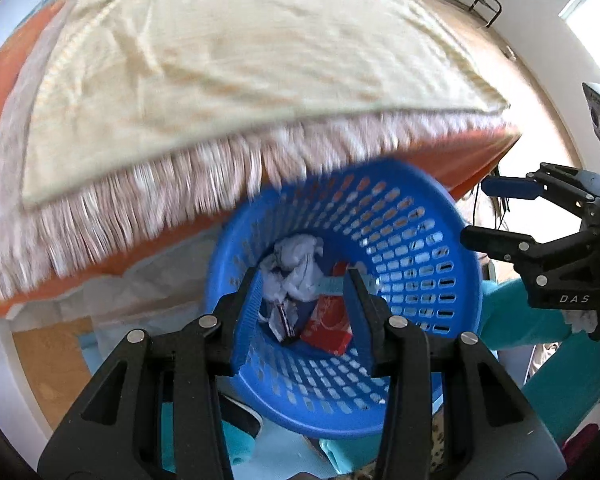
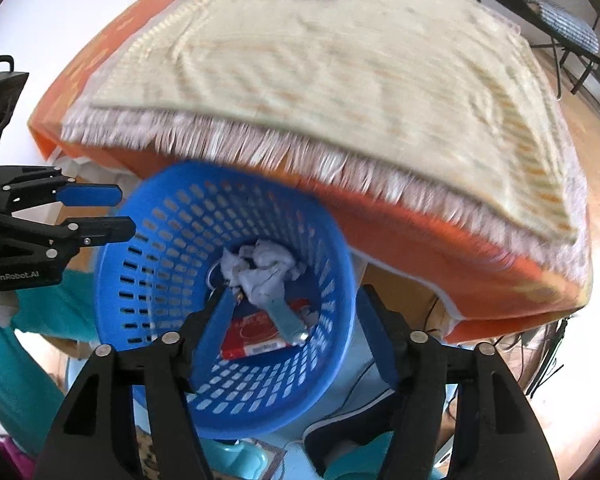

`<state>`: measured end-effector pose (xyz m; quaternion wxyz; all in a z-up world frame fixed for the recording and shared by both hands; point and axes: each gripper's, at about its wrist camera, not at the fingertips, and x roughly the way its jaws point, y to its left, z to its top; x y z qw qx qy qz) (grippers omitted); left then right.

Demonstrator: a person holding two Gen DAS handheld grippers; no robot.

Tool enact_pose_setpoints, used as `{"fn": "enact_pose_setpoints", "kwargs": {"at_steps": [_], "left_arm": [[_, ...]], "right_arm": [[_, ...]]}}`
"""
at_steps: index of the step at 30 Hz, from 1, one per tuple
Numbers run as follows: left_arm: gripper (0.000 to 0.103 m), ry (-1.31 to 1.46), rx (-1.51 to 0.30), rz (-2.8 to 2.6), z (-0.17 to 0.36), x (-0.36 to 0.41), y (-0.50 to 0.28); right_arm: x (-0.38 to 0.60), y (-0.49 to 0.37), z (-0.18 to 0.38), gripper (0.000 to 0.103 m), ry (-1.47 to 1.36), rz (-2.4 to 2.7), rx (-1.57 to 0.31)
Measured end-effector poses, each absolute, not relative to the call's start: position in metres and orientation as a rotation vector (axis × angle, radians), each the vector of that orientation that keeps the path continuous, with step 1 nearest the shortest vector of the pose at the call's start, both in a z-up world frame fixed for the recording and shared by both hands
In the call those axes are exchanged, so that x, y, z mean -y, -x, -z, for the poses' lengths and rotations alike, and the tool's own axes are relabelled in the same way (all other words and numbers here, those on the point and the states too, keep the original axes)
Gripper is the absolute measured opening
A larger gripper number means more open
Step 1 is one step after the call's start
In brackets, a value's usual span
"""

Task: Collect trash
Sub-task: 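Move both tools back over the towel toward the snack packet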

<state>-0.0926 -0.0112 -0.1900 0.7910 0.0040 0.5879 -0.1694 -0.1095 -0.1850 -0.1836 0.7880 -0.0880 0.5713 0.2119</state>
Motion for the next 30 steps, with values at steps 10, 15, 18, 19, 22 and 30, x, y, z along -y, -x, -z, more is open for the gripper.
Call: {"fn": "enact_pose_setpoints", "kwargs": {"at_steps": [10, 15, 18, 19, 22, 30], "left_arm": [[0.042, 0.037, -1.150, 0.365, 0.145, -0.003, 0.040], [0.042, 0.032, -1.105, 0.358, 0.129, -0.003, 0.005], [0.042, 0.036, -1.087, 0.359, 0.124, -0.001, -0.012], [0.042, 0.036, -1.083, 0.358, 0.123, -0.001, -0.020], [0.042, 0.028, -1.063, 0.358, 0.119, -0.001, -0.045], [0.042, 0.017, -1.021, 0.354, 0.116, 0.005, -0.107]], "right_arm": [[0.202, 0.053, 0.143, 0.064, 0.134, -0.442, -1.156], [0.207, 0.018, 0.123, 0.064, 0.113, -0.420, -1.097], [0.210, -0.006, 0.111, 0.064, 0.089, -0.403, -1.050], [0.212, -0.015, 0.108, 0.066, 0.076, -0.401, -1.038], [0.215, -0.042, 0.098, 0.078, 0.032, -0.389, -1.006], [0.207, -0.124, 0.086, 0.079, -0.091, -0.350, -0.999]]}}
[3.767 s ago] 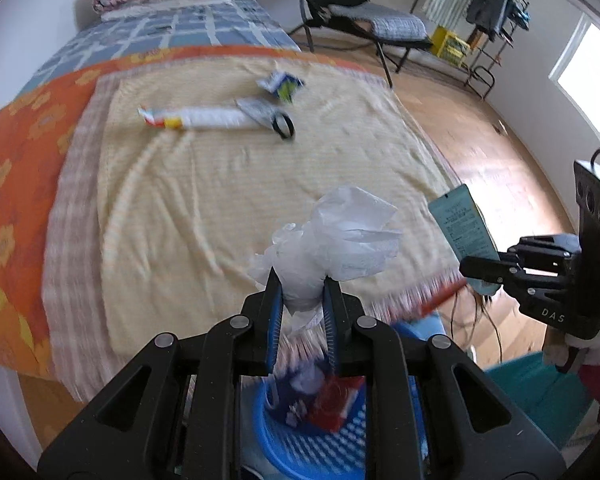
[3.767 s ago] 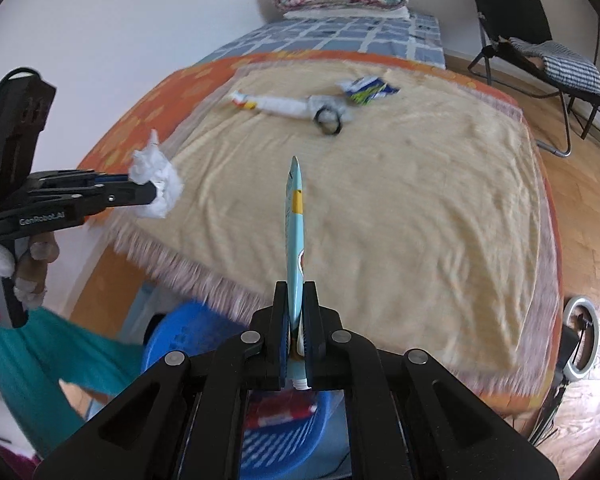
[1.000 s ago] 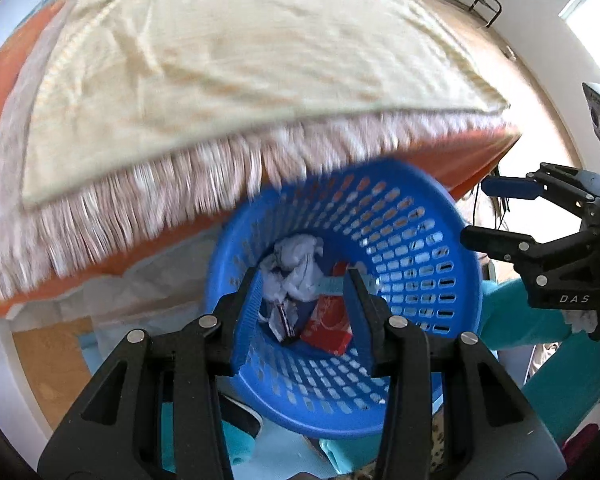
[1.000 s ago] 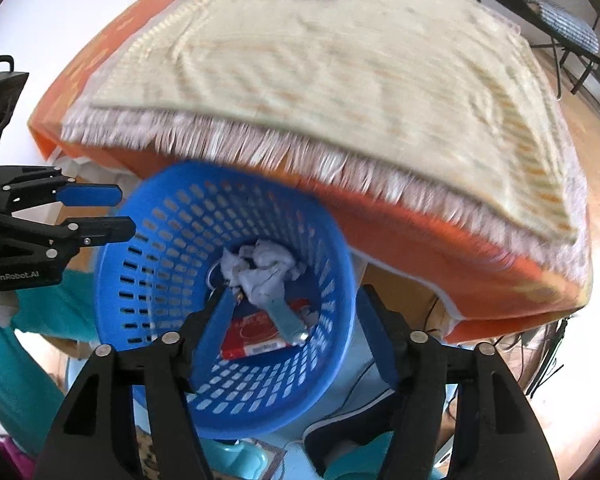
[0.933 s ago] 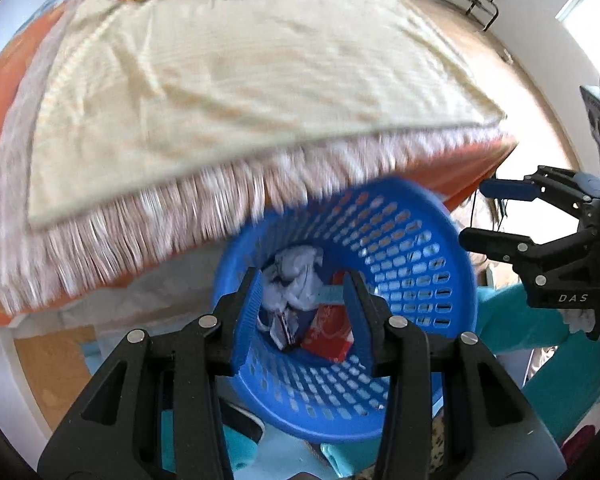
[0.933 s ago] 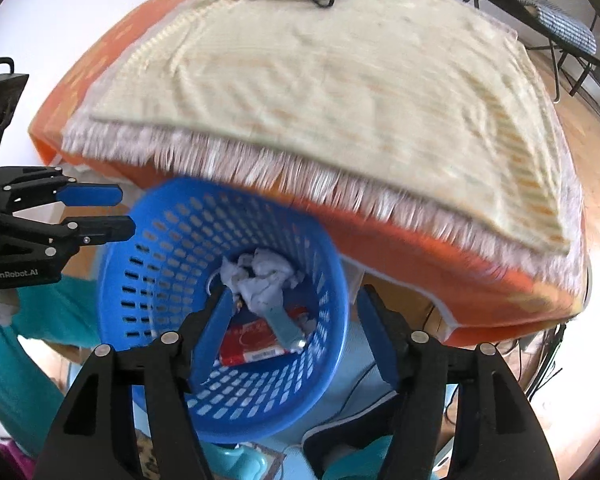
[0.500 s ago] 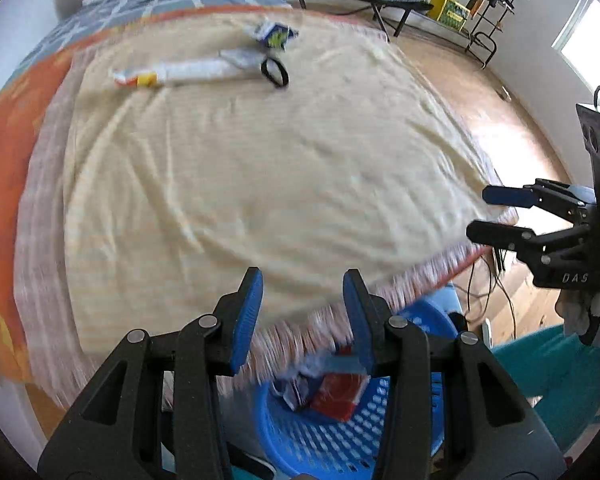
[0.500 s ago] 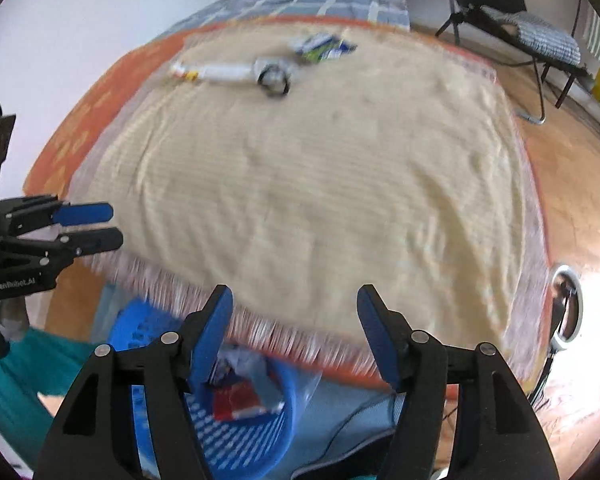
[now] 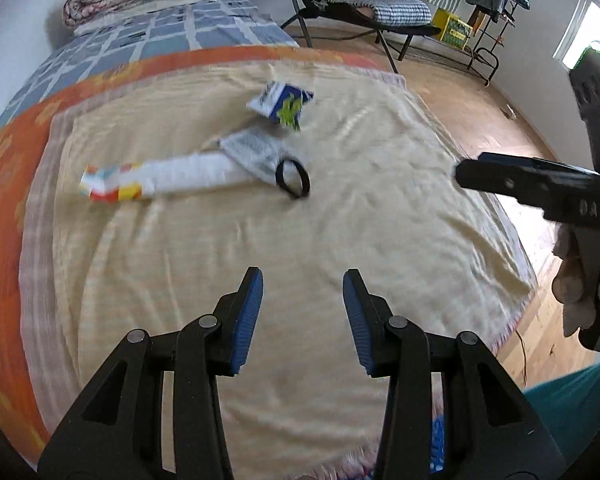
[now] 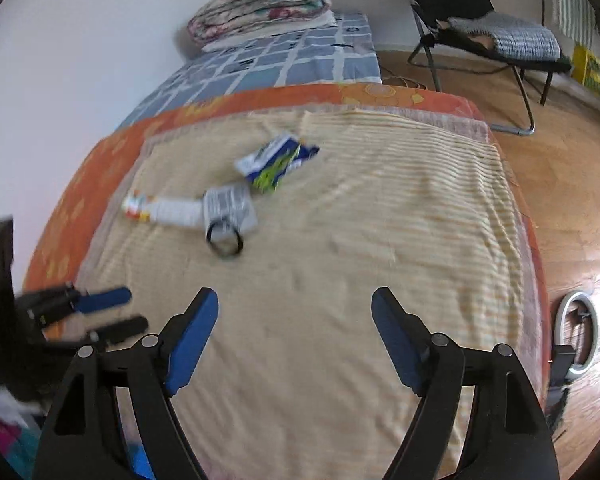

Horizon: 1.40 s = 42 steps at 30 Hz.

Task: Collect trash
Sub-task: 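Move both tools back over the towel toward the snack packet, then grasp the blue snack packet with the right tool while the left tool grasps the black hair tie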

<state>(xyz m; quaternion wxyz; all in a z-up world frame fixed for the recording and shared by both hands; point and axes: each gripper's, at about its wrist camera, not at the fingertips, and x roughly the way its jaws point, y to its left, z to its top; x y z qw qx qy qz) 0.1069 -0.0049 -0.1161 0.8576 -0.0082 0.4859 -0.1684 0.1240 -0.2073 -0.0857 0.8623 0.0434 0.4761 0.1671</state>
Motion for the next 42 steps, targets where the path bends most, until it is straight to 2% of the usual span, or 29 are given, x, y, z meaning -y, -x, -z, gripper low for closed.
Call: {"fn": "enact_pose_setpoints", "kwargs": {"at_steps": [8, 20, 21, 23, 27, 34, 42], "left_arm": [[0.042, -0.032, -0.975, 0.383, 0.118, 0.016, -0.159], [0.042, -0.018, -1.007, 0.466, 0.149, 0.023, -0.203], [0.041, -0.014, -1.010, 0.469, 0.151, 0.022, -0.205], [0.032, -0.007, -1.014, 0.472, 0.155, 0.021, -0.208], [0.030, 0.004, -1.018, 0.487, 0.162, 0.021, -0.214], [0.011, 0.000, -1.006, 0.504, 0.167, 0.021, -0.212], [0.007, 0.008, -1.000, 0.513, 0.169, 0.015, -0.200]], "right_arm": [[0.190, -0.201, 0.095, 0.079, -0.220, -0.322, -1.064], [0.166, -0.281, 0.133, 0.079, -0.335, -0.254, -1.122], [0.163, -0.286, 0.137, 0.079, -0.345, -0.245, -1.126], [0.160, -0.293, 0.141, 0.079, -0.368, -0.237, -1.131], [0.159, -0.305, 0.151, 0.079, -0.404, -0.200, -1.129], [0.152, -0.319, 0.160, 0.079, -0.398, -0.173, -1.136], [0.121, -0.327, 0.161, 0.081, -0.223, -0.177, -1.151]]}}
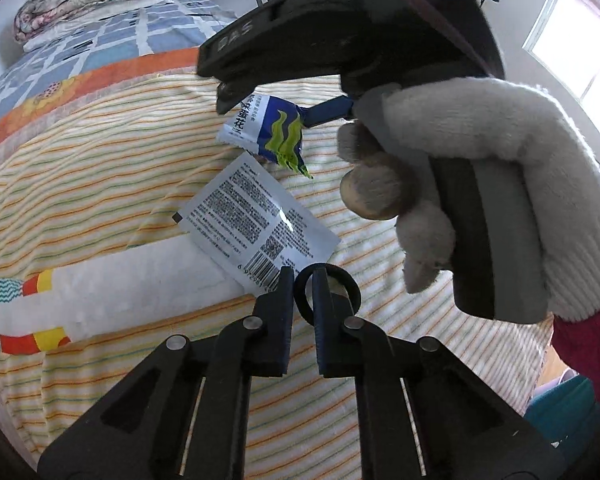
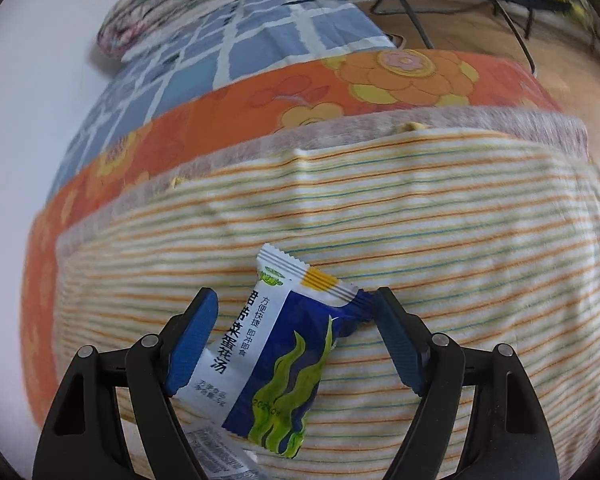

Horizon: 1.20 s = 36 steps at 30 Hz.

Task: Collect trash
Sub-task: 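Grasp the blue snack packet with the right tool while the left tool grasps the black hair tie, then carry the packet and hair tie with both tools over the blue basket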

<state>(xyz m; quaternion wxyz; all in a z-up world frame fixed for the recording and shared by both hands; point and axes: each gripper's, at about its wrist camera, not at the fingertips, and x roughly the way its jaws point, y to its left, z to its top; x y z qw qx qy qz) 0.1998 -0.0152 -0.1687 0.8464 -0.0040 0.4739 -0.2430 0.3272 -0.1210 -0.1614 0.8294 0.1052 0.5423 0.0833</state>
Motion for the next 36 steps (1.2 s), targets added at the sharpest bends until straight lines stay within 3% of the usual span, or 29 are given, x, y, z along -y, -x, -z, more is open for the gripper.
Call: {"fn": "enact_pose_setpoints", "kwargs": {"at_steps": [5, 11, 22, 36], "left_arm": [[0.006, 0.019, -1.000, 0.518, 0.167, 0.013, -0.192], [0.006, 0.011, -1.003, 0.518, 0.166, 0.013, -0.181], [0.006, -0.012, -1.020, 0.525, 0.160, 0.014, -0.160], [0.006, -0.049, -1.006, 0.518, 0.140, 0.022, -0.133]], "right_arm": [[0.114, -0.320, 0.162, 0.079, -0.121, -0.202, -1.139], [0.121, -0.312, 0.159, 0.064, -0.132, -0.228, -1.127], [0.125, -0.295, 0.151, 0.059, 0.077, -0.208, -1.067], [0.174, -0.256, 0.132, 0.056, -0.007, -0.240, -1.035]]}}
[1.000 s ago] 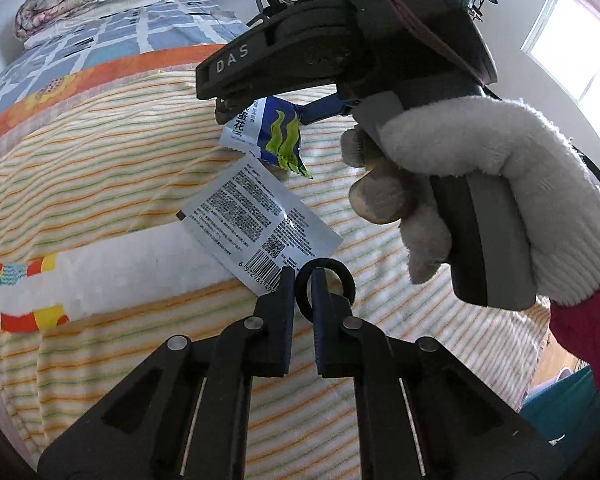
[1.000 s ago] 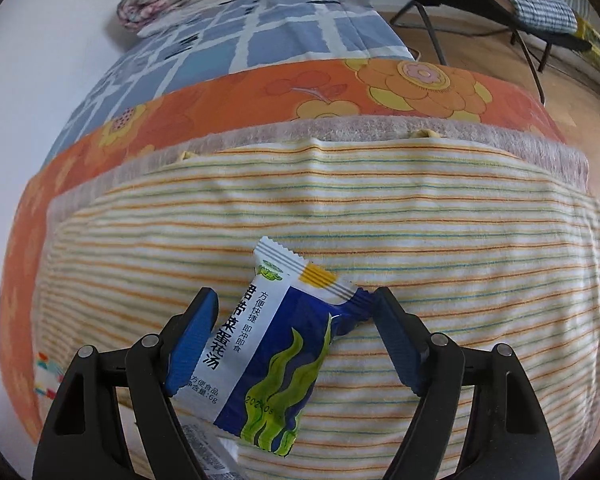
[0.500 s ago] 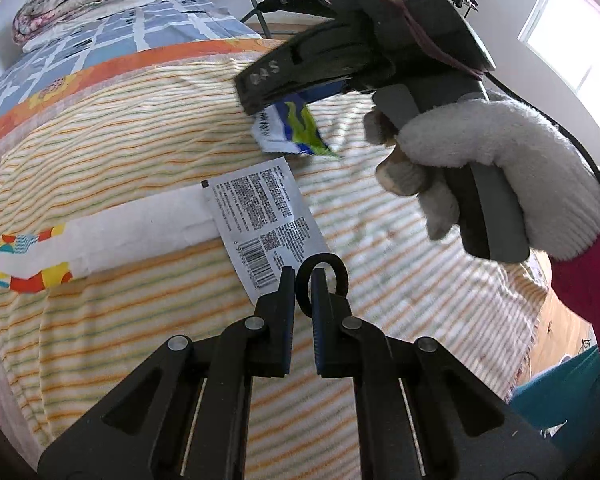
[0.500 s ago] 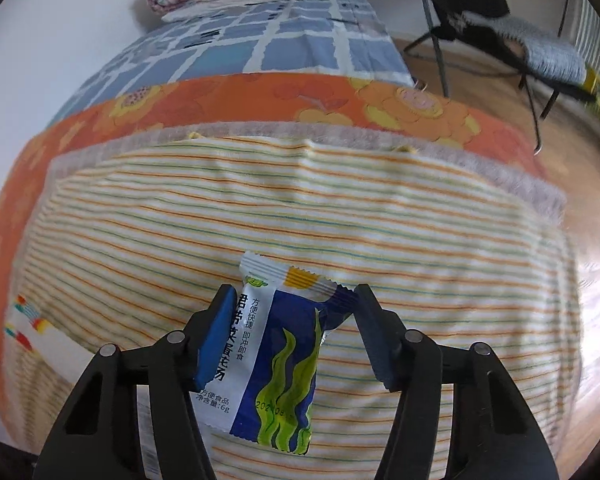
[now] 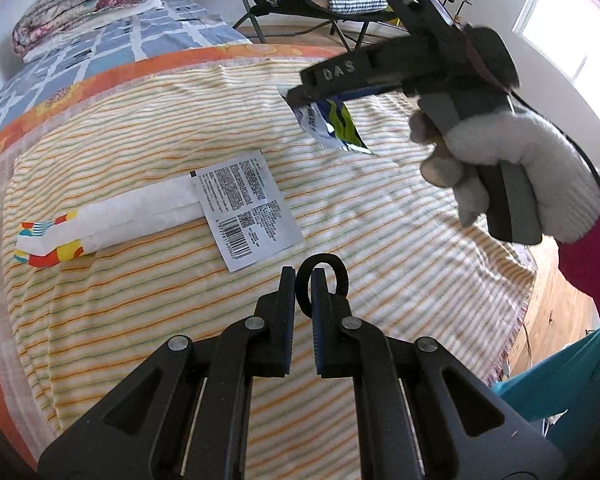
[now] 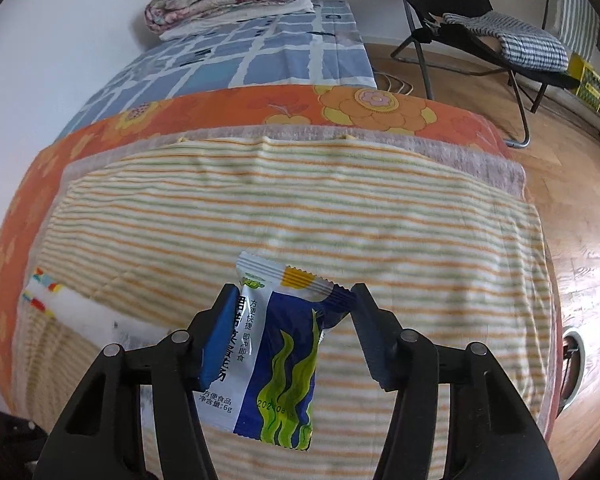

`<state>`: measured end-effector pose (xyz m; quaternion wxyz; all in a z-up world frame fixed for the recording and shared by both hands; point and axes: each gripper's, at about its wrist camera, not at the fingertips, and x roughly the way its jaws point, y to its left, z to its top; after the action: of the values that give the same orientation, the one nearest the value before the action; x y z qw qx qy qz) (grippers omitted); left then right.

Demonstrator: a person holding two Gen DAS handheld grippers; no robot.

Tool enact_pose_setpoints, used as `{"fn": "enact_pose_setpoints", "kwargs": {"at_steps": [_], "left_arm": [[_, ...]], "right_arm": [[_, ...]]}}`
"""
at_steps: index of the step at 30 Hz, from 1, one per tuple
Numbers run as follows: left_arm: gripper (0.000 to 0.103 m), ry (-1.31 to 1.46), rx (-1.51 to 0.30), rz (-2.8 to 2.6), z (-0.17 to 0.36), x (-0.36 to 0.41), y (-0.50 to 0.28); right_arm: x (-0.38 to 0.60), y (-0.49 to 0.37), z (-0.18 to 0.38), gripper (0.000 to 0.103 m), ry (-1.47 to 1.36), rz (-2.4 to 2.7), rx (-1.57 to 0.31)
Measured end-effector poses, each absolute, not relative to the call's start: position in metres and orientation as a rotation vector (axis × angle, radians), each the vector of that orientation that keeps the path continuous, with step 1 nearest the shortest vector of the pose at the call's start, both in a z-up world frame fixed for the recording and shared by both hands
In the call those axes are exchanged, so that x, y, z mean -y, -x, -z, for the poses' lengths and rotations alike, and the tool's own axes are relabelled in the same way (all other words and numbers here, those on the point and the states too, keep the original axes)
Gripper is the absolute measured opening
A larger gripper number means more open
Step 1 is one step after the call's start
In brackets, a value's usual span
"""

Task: Collect trash
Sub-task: 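Carry the packet and hair tie with both tools over the blue basket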

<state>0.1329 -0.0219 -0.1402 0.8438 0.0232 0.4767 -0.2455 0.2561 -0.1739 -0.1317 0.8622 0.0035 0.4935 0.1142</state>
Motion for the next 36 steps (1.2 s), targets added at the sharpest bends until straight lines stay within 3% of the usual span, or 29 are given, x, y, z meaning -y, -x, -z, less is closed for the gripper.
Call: {"fn": "enact_pose_setpoints", "kwargs": {"at_steps": [26, 36], "left_arm": [[0.006, -0.075, -0.961, 0.469, 0.090, 0.018, -0.010], [0.006, -0.066, -0.993, 0.460, 0.106, 0.023, 0.045]], "right_arm": [[0.209, -0.048, 0.075, 0.056, 0.044, -0.414, -0.987], [0.200, 0.038, 0.084, 0.056, 0.103, -0.475, -1.006]]}}
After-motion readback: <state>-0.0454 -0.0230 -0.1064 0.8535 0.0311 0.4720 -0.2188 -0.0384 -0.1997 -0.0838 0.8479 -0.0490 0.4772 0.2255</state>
